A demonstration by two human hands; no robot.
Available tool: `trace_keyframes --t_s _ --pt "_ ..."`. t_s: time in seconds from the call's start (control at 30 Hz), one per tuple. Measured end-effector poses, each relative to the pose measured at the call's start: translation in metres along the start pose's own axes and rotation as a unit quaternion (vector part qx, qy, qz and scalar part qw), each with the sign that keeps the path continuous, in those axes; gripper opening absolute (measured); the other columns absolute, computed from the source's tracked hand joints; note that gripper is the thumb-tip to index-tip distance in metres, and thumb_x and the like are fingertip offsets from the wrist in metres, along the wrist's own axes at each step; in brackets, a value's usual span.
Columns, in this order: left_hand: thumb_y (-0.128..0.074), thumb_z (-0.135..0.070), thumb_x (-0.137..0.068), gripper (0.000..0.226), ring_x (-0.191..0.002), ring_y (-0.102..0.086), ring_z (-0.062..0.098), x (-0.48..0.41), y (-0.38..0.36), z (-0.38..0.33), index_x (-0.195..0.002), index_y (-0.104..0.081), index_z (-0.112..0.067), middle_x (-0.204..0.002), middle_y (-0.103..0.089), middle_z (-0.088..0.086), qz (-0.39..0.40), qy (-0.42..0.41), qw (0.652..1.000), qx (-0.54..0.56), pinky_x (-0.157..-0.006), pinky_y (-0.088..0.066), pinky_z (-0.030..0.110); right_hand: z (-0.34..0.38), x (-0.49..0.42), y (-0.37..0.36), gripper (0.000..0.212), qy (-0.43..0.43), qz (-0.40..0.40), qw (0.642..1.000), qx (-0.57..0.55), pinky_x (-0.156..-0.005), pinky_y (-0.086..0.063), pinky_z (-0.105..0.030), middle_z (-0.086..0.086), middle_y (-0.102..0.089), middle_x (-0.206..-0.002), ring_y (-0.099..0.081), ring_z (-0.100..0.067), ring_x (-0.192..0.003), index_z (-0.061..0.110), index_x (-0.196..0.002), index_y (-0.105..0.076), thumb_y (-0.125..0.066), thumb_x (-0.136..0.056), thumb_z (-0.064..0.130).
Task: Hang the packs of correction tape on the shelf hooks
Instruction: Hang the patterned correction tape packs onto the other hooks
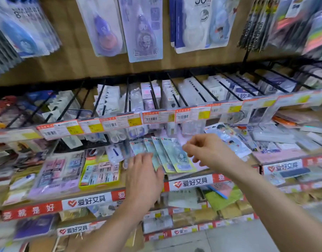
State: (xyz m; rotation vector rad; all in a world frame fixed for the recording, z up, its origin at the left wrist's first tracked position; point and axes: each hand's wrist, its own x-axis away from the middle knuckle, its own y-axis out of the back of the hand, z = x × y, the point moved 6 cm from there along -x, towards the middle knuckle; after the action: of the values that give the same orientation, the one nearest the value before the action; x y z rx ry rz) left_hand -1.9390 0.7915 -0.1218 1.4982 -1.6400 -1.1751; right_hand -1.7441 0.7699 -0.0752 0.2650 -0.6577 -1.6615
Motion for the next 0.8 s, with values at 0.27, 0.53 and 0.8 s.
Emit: trace_keyframes --t_s 0.27,0.53,0.8 --pt "-0.052 -0.040 -0.096 0.041 -0.116 -0.055 0.029 -0.038 -0.067 0.015 -0.125 -0.057 -0.011 -0.127 -0.060 0.008 0.121 0.171 0.974 0.082 -0.087 -0.043 0.034 -0.093 -0.084 -0.062 0.067 -0.131 0.003 0.982 0.134 -0.096 -0.050 -0.039 -0.014 -0.060 -0.133 -0.058 -0.032 -0.122 0.009 -0.131 -0.054 -0.064 -0.086 0.058" --pt "-0.062 -0.044 -0.089 0.031 -0.086 -0.065 0.030 -0.061 -0.092 0.021 -0.089 -0.062 -0.014 -0.092 -0.070 0.007 0.116 0.232 0.962 0.082 -0.062 -0.042 0.032 -0.100 -0.109 -0.093 0.091 -0.166 0.006 0.981 0.097 -0.098 -0.047 -0.042 -0.014 -0.059 -0.127 -0.051 -0.035 -0.125 0.016 -0.126 -0.049 -0.062 -0.058 0.076" --pt "-0.065 -0.020 -0.086 0.012 -0.077 -0.060 0.028 -0.074 -0.094 0.023 -0.089 -0.068 -0.009 -0.084 -0.065 0.006 0.129 0.265 0.940 0.170 -0.062 -0.043 0.031 -0.102 -0.112 -0.094 0.095 -0.179 -0.007 0.979 0.097 -0.108 -0.041 -0.048 -0.016 -0.047 -0.132 -0.039 -0.038 -0.132 0.020 -0.135 -0.044 -0.070 -0.062 0.075"
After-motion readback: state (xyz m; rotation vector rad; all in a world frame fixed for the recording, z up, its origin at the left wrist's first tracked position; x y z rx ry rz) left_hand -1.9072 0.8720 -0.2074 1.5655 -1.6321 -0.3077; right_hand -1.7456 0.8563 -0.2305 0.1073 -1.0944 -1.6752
